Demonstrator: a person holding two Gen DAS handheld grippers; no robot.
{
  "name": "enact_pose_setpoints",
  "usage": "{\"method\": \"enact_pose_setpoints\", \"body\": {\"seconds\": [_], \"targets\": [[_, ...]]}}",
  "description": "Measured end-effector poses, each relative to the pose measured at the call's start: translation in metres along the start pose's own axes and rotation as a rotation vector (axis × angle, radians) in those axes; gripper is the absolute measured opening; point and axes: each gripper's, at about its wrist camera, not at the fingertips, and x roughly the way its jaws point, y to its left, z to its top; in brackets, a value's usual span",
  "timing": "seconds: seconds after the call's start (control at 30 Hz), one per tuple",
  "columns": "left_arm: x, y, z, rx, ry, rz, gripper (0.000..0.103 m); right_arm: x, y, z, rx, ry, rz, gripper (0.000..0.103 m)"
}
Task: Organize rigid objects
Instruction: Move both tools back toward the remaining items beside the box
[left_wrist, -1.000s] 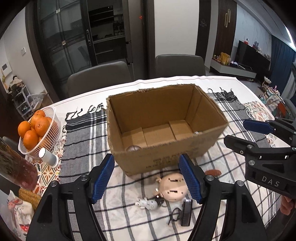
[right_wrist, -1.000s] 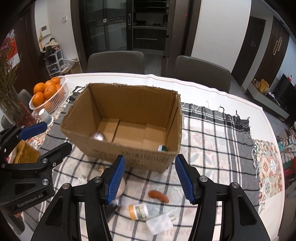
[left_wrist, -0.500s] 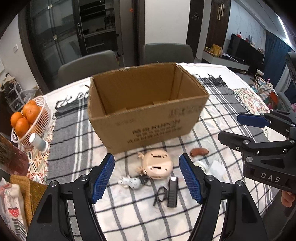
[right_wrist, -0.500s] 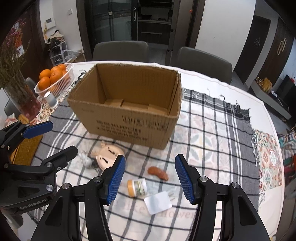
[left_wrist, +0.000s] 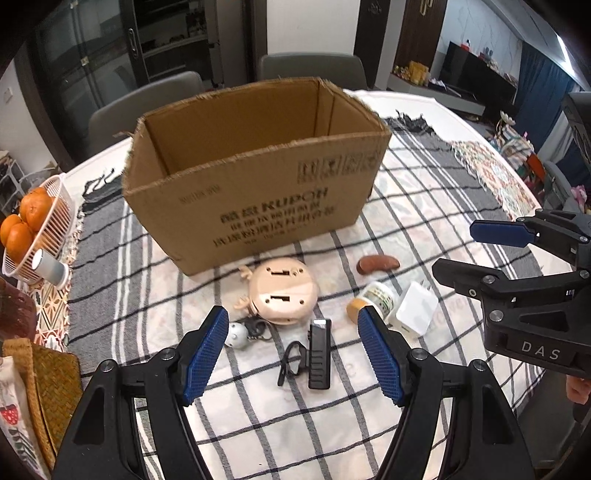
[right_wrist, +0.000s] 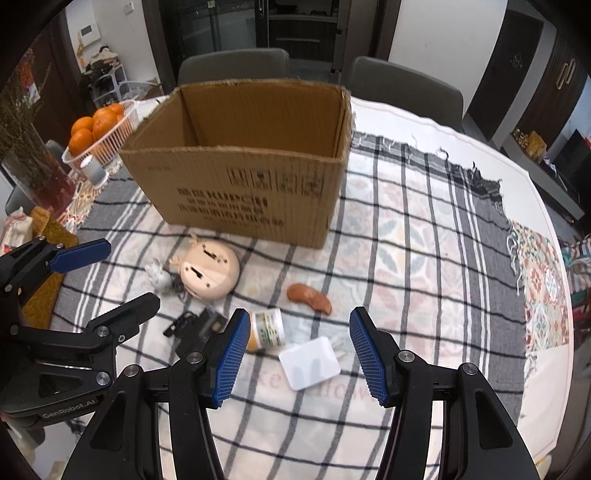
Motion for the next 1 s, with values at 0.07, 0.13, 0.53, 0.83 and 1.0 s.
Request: {"method": "enact_pose_setpoints", "body": {"seconds": [0.07,0.13,0.53,0.83,1.0], "targets": [[0.006,-0.002,0.0,0.007,0.021,-0.008,0.072,0.005,-0.002,-0.002,0.0,0.023,-0.002,0.057],[0.012,-0.004,-0.001,0.009,0.044,-0.018,0.072,0.011,-0.003,-0.005,-0.006,0.055,-0.002,0.057],[0.051,-0.01,-0.003,0.039,0.172,-0.041,0.071,0.048,-0.014,-0.017,-0.003,0.205,0.014,0.057],[0.07,-0.011,-0.003,0.064,0.231,-0.037,0.071,0.075,-0.02,-0.024,-0.014,0.291,0.033,0.057],[0.075,-0.011,-0.005,0.064,0.252,-0.047,0.07,0.086,-0.023,-0.026,-0.009,0.326,0.049,0.064]]}}
